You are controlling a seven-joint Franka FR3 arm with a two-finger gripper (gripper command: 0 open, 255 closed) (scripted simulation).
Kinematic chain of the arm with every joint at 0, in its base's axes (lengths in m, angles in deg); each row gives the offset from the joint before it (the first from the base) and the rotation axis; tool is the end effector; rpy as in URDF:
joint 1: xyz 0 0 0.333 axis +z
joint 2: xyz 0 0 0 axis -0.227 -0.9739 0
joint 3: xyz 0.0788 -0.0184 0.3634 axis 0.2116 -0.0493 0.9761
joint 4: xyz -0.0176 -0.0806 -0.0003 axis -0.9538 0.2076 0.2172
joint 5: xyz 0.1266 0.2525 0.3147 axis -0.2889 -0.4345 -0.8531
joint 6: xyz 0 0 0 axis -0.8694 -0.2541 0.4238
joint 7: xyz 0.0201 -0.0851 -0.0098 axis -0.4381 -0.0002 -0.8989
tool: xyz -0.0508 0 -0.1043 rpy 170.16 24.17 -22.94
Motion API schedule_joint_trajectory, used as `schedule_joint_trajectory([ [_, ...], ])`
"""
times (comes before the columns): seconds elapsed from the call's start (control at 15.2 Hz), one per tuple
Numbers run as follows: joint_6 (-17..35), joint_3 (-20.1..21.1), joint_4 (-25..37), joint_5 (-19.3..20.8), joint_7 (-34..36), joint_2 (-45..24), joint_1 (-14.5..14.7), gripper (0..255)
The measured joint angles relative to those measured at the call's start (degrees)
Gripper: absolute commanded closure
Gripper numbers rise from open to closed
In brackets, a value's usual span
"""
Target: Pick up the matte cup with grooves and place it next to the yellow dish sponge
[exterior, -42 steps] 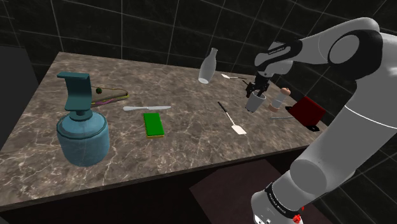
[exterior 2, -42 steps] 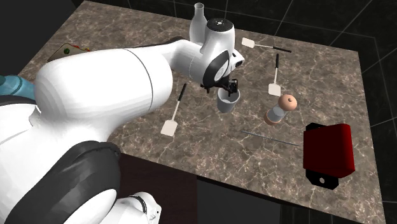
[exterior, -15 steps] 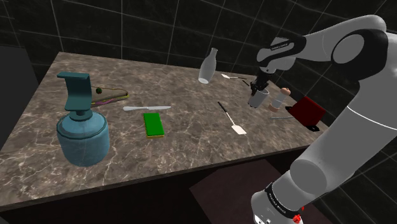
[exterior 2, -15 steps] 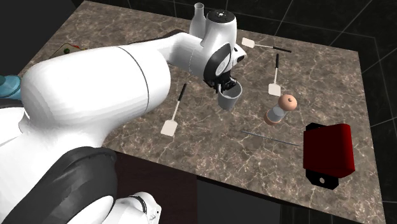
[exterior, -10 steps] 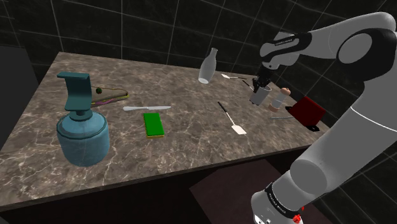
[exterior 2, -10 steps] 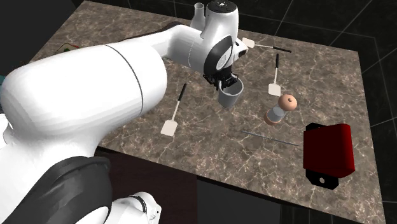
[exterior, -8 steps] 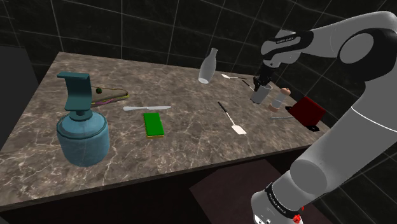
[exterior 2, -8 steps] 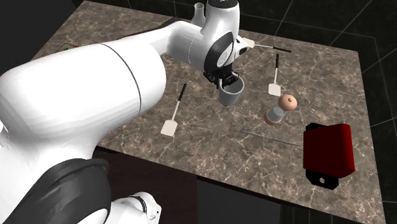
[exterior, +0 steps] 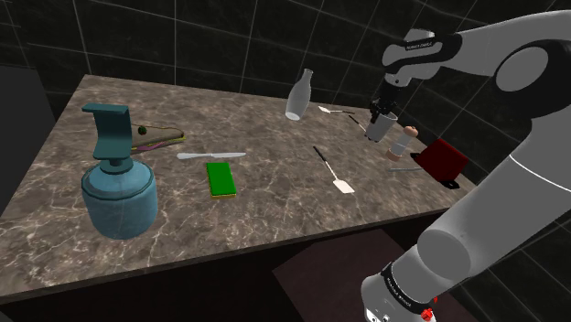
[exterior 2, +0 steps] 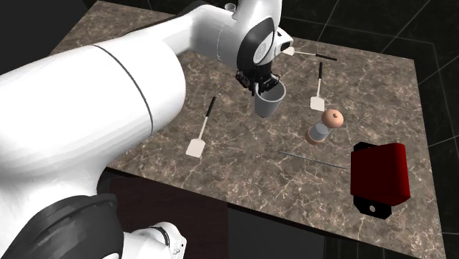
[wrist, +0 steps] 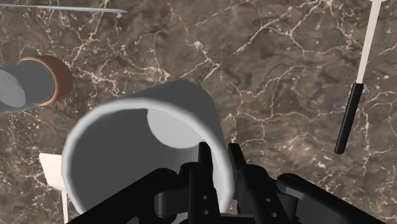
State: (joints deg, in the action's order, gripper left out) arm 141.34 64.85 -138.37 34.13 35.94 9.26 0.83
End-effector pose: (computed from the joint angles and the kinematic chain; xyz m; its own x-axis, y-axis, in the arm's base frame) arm 0.4894 -0.3647 0.5090 0.9600 -0.2799 0.0102 -0.2795 -0.9546 0.1034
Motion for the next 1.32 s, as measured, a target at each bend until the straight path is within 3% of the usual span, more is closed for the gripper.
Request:
schedule_joint_trajectory([
  [0.99,-11.0,0.1,10.1,0.2,-0.6,1.0,0.2,255],
  [1.32,-11.5,3.0,4.9,2.5,5.6,6.5,3.1,255],
])
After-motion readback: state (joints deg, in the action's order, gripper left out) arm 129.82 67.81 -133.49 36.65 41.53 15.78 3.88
